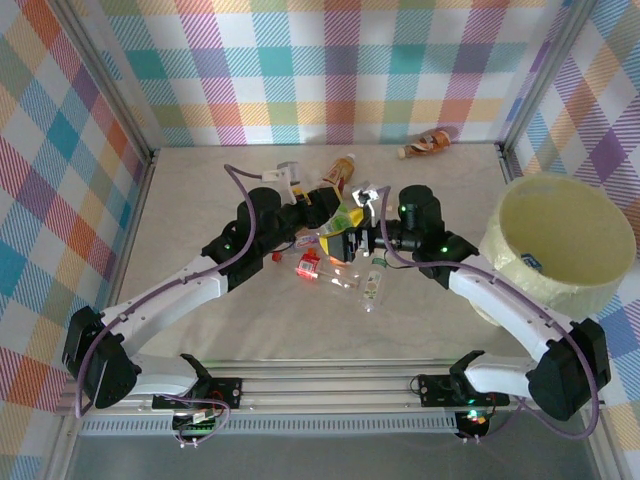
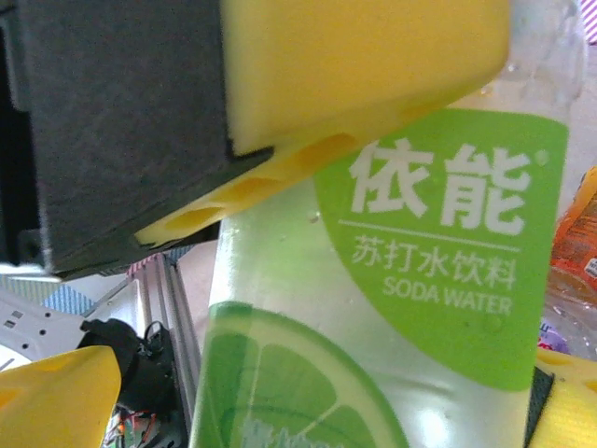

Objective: Put the plastic bottles in the bin

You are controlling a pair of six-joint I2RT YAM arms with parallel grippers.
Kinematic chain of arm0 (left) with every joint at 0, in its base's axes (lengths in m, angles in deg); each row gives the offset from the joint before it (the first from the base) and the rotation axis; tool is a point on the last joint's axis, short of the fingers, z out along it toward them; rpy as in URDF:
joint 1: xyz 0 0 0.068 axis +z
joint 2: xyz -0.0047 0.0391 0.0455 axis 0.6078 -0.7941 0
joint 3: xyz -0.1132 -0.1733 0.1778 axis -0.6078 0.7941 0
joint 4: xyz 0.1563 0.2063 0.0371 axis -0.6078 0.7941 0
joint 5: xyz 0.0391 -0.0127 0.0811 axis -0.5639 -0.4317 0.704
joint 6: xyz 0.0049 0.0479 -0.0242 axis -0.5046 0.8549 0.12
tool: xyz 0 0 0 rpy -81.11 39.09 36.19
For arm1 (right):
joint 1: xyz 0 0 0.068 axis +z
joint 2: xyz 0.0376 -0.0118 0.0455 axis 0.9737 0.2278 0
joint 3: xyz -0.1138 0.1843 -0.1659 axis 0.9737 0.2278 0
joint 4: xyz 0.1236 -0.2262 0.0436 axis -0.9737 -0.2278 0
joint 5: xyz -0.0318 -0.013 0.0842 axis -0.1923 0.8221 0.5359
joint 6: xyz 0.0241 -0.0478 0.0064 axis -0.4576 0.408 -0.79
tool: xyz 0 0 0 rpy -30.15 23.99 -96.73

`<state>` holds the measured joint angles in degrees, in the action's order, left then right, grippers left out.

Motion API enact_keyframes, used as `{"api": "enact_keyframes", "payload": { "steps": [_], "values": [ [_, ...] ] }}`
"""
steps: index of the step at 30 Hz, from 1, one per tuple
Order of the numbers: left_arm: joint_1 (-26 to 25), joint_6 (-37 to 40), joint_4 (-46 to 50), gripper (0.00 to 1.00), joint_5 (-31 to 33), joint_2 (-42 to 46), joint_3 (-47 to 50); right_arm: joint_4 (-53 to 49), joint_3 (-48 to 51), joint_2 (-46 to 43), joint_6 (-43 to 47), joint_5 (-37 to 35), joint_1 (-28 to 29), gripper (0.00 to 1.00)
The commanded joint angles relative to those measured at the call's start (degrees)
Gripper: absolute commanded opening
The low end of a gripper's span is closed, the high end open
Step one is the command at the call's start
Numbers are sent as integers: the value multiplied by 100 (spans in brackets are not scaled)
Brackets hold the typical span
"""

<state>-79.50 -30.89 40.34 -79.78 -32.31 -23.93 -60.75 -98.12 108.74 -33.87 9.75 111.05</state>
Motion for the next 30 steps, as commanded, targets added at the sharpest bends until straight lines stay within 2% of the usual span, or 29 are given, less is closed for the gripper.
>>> {"api": "enact_keyframes", "payload": {
  "steps": [1, 11, 18, 26, 29, 30],
  "values": [
    [45, -56, 28, 54, 22, -11, -234, 260, -160, 23, 143, -256, 58, 100],
    [54, -132, 142, 54, 53, -118, -294, 121, -217, 127, 270, -339, 133, 94],
    [53, -178, 202, 54, 56, -173, -320, 149, -191, 139, 277, -316, 156, 74],
    [62, -185, 368, 58, 51, -178, -382, -16, -173, -1, 297, -912, 154, 61],
    [61, -200, 420, 64, -55, -154, -389, -42, -124, -79, 219, -1550, 151, 55],
    [72, -191, 445, 70, -108, -140, -398, -45, -97, -108, 207, -1786, 155, 54]
  ]
}}
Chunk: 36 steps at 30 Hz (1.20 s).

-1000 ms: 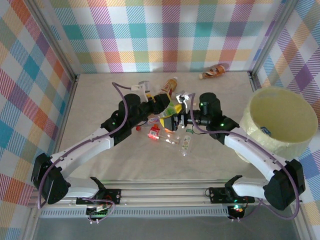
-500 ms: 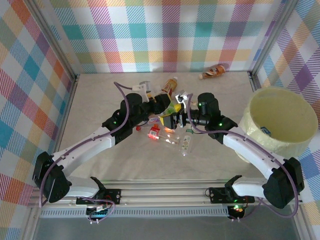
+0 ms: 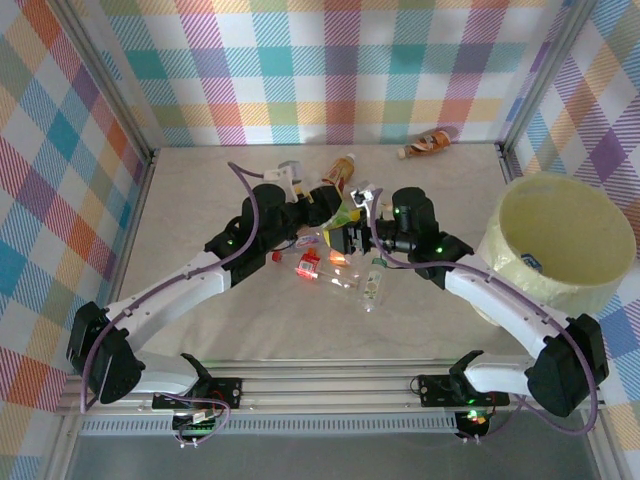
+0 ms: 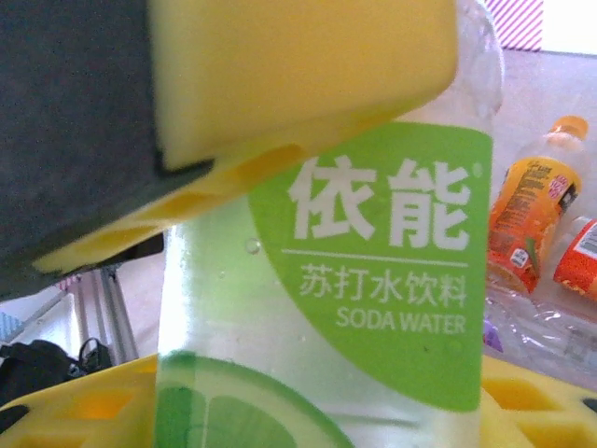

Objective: Put the plastic bottles in the bin

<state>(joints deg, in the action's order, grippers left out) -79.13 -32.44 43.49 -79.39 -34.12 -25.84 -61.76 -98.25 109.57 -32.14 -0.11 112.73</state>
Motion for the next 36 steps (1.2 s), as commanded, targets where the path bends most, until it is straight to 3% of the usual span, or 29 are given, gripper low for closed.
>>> {"api": "enact_keyframes", "payload": {
  "steps": [1, 10, 20, 29, 36],
  "values": [
    [32, -16, 164, 74, -221, 56, -225, 50, -57, -225, 17, -1050, -14, 53],
    [32, 480, 64, 99, -1085, 385, -112, -665, -328, -288, -70, -2795, -43, 50],
    [12, 800, -184, 100, -2132, 545, 264, -1418, -664, -837, 565, -3725, -476, 49],
    [-152, 917, -336, 100, -2294, 285, 218, -1632, -1016, -1621, 1340, -4362, -939, 48],
    [-355, 726, -336, 100, -2140, -239, -134, -1883, -1241, -2049, 1519, -4614, -1754, 47]
  ]
}}
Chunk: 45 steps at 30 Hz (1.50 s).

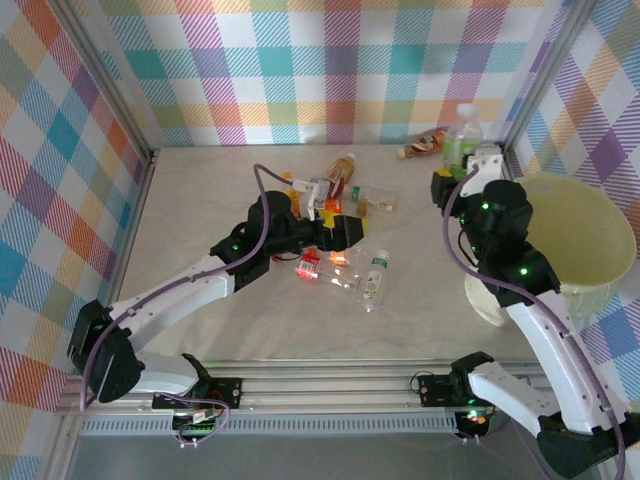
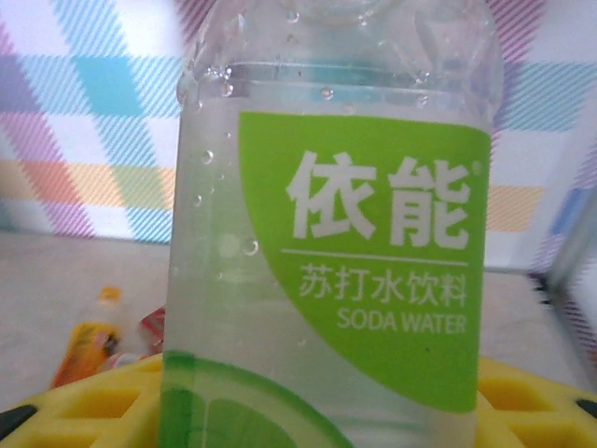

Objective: Put the plastic bottles in the bin

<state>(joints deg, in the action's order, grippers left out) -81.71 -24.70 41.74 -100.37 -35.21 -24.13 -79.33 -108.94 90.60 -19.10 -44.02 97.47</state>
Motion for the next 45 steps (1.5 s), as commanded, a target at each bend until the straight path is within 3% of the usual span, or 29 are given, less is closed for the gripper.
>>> {"api": "enact_keyframes", "payload": {
  "steps": [1, 7, 15, 22, 28, 36, 45],
  "values": [
    [-128, -69, -175, 100, -70, -206, -370, -183, -195, -192, 214, -241, -348, 48],
    [-406, 242, -223, 100, 20, -511, -614, -931, -433, -170, 121, -209, -1131, 48],
    [-478, 91, -684, 100, 505, -695, -634, -1904, -682, -128, 123, -781, -2388, 47],
    [-483, -123, -569, 100, 169, -986, -926, -2305, -732, 110, 315, -938, -3252, 49],
    [-477, -293, -577, 100, 250, -1070, -937, -2852, -645, 261, 219, -1125, -3898, 50],
    [-477, -191, -391, 100, 330, -1105, -1030, -2954, -309, 309, 213, -1112, -4528, 53],
    [-477, -162, -219, 100, 287, -1198, -1117, -2885, -164, 465, -183, -1597, -4735, 62]
  ]
}}
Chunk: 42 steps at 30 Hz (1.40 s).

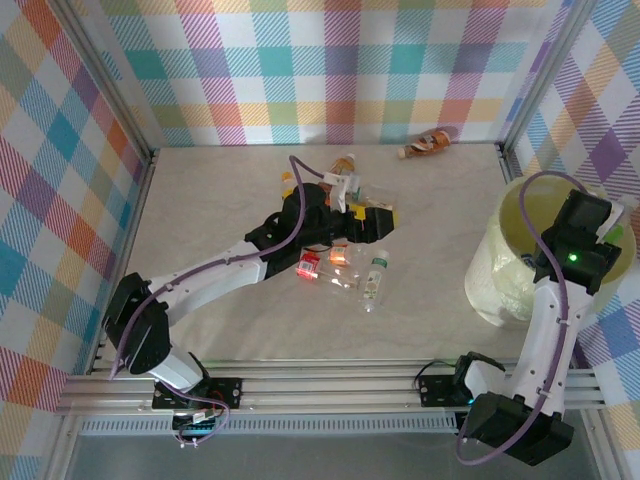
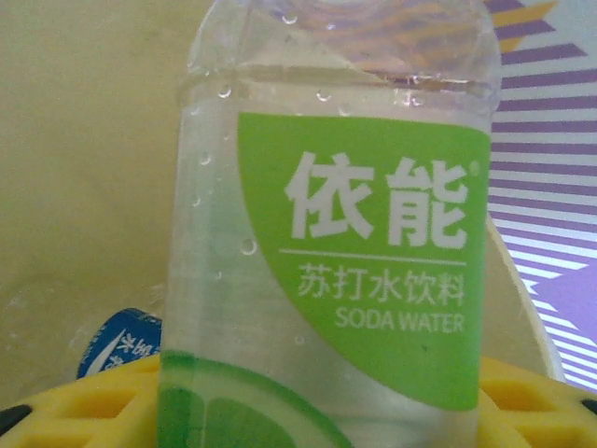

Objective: Put the plastic bottles in the bin

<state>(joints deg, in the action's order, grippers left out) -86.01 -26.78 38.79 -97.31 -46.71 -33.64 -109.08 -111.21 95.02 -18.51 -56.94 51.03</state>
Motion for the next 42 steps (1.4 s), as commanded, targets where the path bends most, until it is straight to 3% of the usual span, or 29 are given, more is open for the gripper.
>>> {"api": "enact_keyframes", "payload": {
  "steps": [1, 3, 7, 12, 21, 26, 35, 42],
  "values": [
    [-47, 48, 87, 100, -12, -46, -160, 106, 64, 52, -307, -344, -123, 64],
    [-47, 57, 121, 100, 2, -45, -159, 75, 79, 94, -429, -396, -153, 66],
    [-47, 121, 190, 100, 66, -18, -119, 87, 169, 90, -605, -396, -160, 81],
    [-49, 268, 228, 100, 242, 35, -70, -20, 19, 95, -777, -385, -162, 88],
    [-47, 275, 263, 100, 826, 215, 149, -224, -381, 4, -1095, 1486, 78, 90],
    [-51, 181, 487, 100, 1519, 516, 378, -129, -752, 115, -1324, 1747, 1078, 91],
    [-38, 217, 868, 100, 2130, 1087, 771, -128, -1625, 1250, -1340, 567, 3621, 93],
    [-30, 87, 1053, 100, 2605, 1501, 1167, 897, -1740, 2308, -1318, 1255, 4610, 96]
  ]
}}
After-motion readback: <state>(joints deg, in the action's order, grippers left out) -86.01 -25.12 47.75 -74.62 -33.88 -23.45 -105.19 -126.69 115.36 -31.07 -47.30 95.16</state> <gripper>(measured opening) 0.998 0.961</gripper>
